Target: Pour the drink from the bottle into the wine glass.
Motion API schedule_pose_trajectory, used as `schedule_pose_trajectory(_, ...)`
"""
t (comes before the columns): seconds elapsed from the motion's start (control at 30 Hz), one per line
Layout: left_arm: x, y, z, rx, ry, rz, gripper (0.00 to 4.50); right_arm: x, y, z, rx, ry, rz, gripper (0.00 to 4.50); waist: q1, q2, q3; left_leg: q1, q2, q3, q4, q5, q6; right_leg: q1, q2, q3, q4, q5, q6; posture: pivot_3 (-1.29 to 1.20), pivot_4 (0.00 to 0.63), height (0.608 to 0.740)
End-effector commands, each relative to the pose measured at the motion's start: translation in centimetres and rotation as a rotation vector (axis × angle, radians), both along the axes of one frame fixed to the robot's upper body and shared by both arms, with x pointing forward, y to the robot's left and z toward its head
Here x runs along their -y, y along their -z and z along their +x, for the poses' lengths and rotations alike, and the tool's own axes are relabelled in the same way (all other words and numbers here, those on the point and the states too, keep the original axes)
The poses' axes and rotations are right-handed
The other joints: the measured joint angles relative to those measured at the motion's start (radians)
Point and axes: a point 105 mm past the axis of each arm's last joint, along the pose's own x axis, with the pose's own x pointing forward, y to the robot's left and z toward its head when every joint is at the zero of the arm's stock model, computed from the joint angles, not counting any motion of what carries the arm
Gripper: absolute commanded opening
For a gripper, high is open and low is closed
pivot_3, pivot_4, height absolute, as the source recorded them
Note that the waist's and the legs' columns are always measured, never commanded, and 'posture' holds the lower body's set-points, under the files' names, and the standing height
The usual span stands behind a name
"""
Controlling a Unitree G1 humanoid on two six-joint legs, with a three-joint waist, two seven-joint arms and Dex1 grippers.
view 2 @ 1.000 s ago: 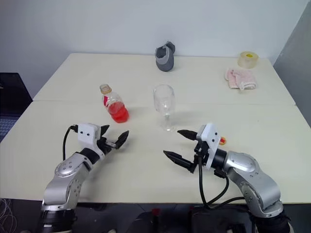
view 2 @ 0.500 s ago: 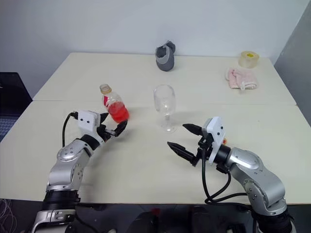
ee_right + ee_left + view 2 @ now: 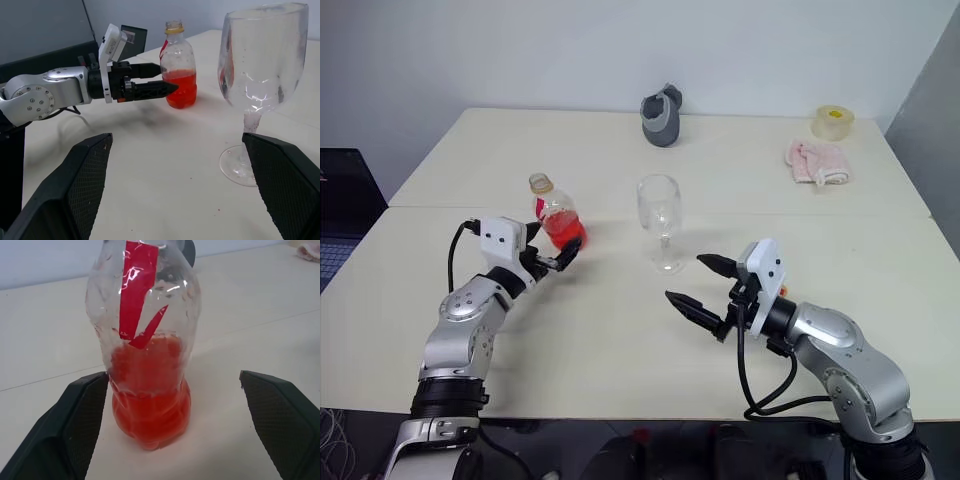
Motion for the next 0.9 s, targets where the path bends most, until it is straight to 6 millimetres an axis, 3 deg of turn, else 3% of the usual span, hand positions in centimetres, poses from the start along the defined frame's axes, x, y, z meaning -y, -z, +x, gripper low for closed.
schedule_pose_trajectory(0.03,-0.8,-2.0,0.1,0.069,-0.022,0.016,4.50,-0.1,-1.2,-0.2,0.057,-0.011,0.007,4.44,0.000,0.000,0.000,0.000,0.000,0.000,0.000,0.000,0.000,0.000,0.000,0.000,0.000,0.000,0.000,0.00,0.150,0.740)
schedule_pose_trajectory(0.53,-2.0,-2.9,1.1,0.093,-0.046,0.029,4.50,-0.2,-1.0,-0.3,0.053,-0.004,0.001,4.44,0.000,0.000,0.000,0.000,0.000,0.000,0.000,0.000,0.000,0.000,0.000,0.000,0.000,0.000,0.000,0.00,0.150,0.740)
schedule_pose_trajectory(0.9,-1.2,-2.0,2.7,0.068,0.017,0.012,4.50,-0.2,-1.1,-0.4,0.057,0.009,-0.005,4.44,-0.001,0.000,0.000,0.000,-0.001,0.000,0.000,0.000,0.000,0.000,0.000,0.000,0.000,0.000,0.000,0.00,0.150,0.740)
